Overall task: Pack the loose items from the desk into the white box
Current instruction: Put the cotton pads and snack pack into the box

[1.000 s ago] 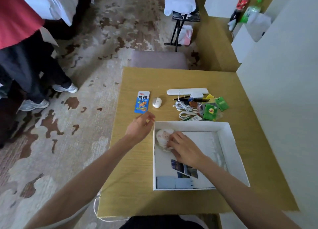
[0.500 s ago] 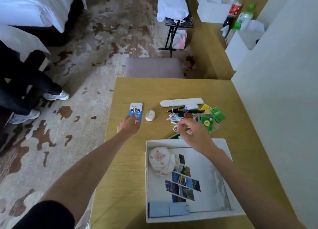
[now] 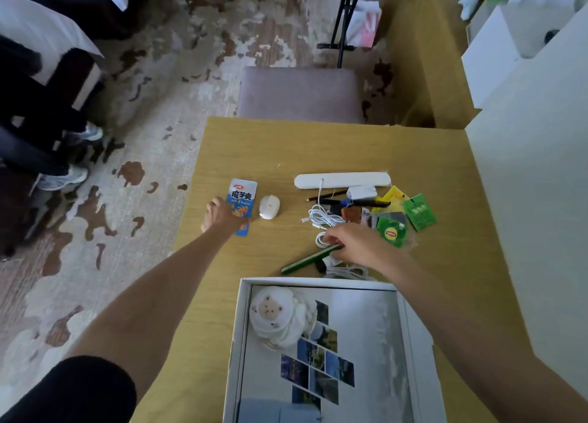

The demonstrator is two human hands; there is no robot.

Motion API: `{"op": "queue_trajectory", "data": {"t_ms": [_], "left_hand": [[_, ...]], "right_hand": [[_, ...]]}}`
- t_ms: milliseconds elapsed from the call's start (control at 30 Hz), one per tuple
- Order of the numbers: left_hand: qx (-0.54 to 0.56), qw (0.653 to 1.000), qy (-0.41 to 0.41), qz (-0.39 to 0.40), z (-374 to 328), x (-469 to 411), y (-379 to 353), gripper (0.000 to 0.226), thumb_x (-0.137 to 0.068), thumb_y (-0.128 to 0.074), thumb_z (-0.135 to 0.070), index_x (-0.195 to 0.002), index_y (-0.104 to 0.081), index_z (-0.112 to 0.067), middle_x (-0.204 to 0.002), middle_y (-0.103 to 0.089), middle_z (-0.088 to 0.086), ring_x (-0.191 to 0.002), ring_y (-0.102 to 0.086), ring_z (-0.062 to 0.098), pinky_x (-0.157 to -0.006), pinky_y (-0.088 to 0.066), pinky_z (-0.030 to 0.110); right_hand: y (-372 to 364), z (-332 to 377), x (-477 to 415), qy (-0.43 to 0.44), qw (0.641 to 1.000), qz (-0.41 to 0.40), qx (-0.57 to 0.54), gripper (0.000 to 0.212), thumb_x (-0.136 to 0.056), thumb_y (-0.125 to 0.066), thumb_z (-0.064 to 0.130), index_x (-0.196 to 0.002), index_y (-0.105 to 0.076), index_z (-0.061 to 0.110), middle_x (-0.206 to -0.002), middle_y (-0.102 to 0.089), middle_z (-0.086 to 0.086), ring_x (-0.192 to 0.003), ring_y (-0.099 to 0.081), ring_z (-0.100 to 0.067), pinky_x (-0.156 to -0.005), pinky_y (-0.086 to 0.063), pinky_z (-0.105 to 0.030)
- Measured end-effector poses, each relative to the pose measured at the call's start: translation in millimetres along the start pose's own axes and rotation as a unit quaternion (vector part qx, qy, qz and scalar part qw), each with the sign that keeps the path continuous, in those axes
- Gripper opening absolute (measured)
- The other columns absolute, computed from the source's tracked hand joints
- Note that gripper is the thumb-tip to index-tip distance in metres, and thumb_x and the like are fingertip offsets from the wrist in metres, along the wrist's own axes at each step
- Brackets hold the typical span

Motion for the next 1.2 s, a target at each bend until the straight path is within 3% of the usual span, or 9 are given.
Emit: {"op": "queue_trajectory", "data": {"t_ms": [167, 333, 467, 567, 667, 767, 833, 967, 1200], "left_hand": [[0.112, 0.993, -0.018, 0.014, 13, 8, -4, 0.036, -0.088, -0.062, -0.03, -0.113, -0.052, -0.007, -0.102, -0.066, 0.014, -0.087, -0.062, 0.029, -0.069, -0.05, 0.039], [0.289, 0.951, -0.113, 0.001, 16, 60, 22, 0.022, -0.089, -0.062, -0.034, -0.099, -0.052, -0.018, -0.091, -0.068, 0.005, -0.075, -0.068, 0.024, -0.052, -0.05, 0.033], [0.348, 0.915, -0.202, -0.005, 12, 122, 60, 0.014, -0.086, -0.064, -0.042, -0.085, -0.054, -0.032, -0.072, -0.068, -0.013, -0.059, -0.064, 0.003, -0.045, -0.043, 0.016], [0.346, 0.905, -0.248, 0.008, 6, 160, 80, 0.013, -0.086, -0.062, -0.038, -0.088, -0.054, -0.028, -0.078, -0.068, -0.009, -0.064, -0.064, 0.008, -0.051, -0.045, 0.023], [0.31, 0.905, -0.29, 0.026, -4, 194, 91, 0.015, -0.088, -0.06, -0.035, -0.093, -0.054, -0.022, -0.085, -0.068, -0.001, -0.071, -0.064, 0.017, -0.057, -0.049, 0.035], [0.255, 0.893, -0.367, 0.055, -16, 228, 92, 0.009, -0.092, -0.06, -0.028, -0.09, -0.051, -0.029, -0.075, -0.063, -0.009, -0.063, -0.058, 0.008, -0.053, -0.045, 0.025], [0.214, 0.875, -0.422, 0.105, -20, 250, 85, 0.015, -0.092, -0.06, -0.026, -0.086, -0.05, -0.034, -0.069, -0.061, -0.012, -0.057, -0.053, 0.001, -0.049, -0.041, 0.017], [0.028, 0.844, -0.505, 0.177, -20, 282, 51, 0.02, -0.093, -0.055, -0.038, -0.11, -0.048, -0.03, -0.095, -0.067, -0.007, -0.076, -0.061, 0.009, -0.064, -0.05, 0.028], [-0.221, 0.802, -0.536, 0.143, -9, 302, -24, 0.034, -0.095, -0.049, -0.038, -0.126, -0.04, -0.029, -0.093, -0.065, 0.007, -0.074, -0.053, 0.02, -0.061, -0.034, 0.028]], "right_hand": [[-19, 10, -7, 0.028, 0.984, 0.121, 0.128, 0.035, -0.077, -0.061, 0.013, -0.107, -0.061, 0.031, -0.107, -0.061, 0.006, -0.091, -0.056, -0.014, -0.074, -0.049, -0.031], [-16, 24, -3, 0.099, 0.951, 0.129, 0.262, 0.032, -0.082, -0.056, 0.009, -0.111, -0.062, 0.021, -0.113, -0.059, -0.001, -0.103, -0.057, -0.022, -0.079, -0.053, -0.04], [-5, 37, 3, 0.107, 0.927, 0.122, 0.337, 0.002, -0.077, -0.061, 0.019, -0.075, -0.06, 0.019, -0.081, -0.061, -0.002, -0.072, -0.058, -0.019, -0.054, -0.046, -0.032], [15, 41, 11, 0.064, 0.961, 0.076, 0.259, 0.013, -0.071, -0.065, 0.024, -0.065, -0.054, 0.022, -0.073, -0.055, 0.003, -0.065, -0.053, -0.016, -0.056, -0.05, -0.034], [50, 50, 31, 0.047, 0.991, -0.055, 0.108, 0.028, -0.072, -0.066, 0.041, -0.084, -0.064, 0.017, -0.083, -0.061, 0.004, -0.08, -0.059, -0.019, -0.065, -0.049, -0.035], [78, 56, 70, -0.003, 0.978, -0.2, -0.057, 0.033, -0.071, -0.064, 0.05, -0.092, -0.059, 0.025, -0.072, -0.056, 0.019, -0.068, -0.055, 0.002, -0.053, -0.038, -0.016], [81, 60, 99, -0.019, 0.955, -0.244, -0.165, 0.027, -0.074, -0.069, 0.047, -0.093, -0.06, 0.029, -0.072, -0.064, 0.024, -0.068, -0.059, 0.01, -0.057, -0.04, -0.008], [76, 74, 153, -0.025, 0.94, -0.283, -0.191, 0.029, -0.076, -0.066, 0.05, -0.096, -0.062, 0.03, -0.085, -0.071, 0.013, -0.083, -0.068, -0.007, -0.076, -0.056, -0.04], [39, 93, 183, 0.047, 0.963, -0.214, -0.157, 0.023, -0.087, -0.066, 0.036, -0.104, -0.065, 0.021, -0.091, -0.066, 0.005, -0.079, -0.061, -0.012, -0.073, -0.052, -0.036]]}}
Point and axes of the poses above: each hand's wrist, its own x-axis away from the middle knuckle, its own y-axis out of the back of the hand, z = x × y, the point moved 7 cm from there along -x, towards the middle knuckle
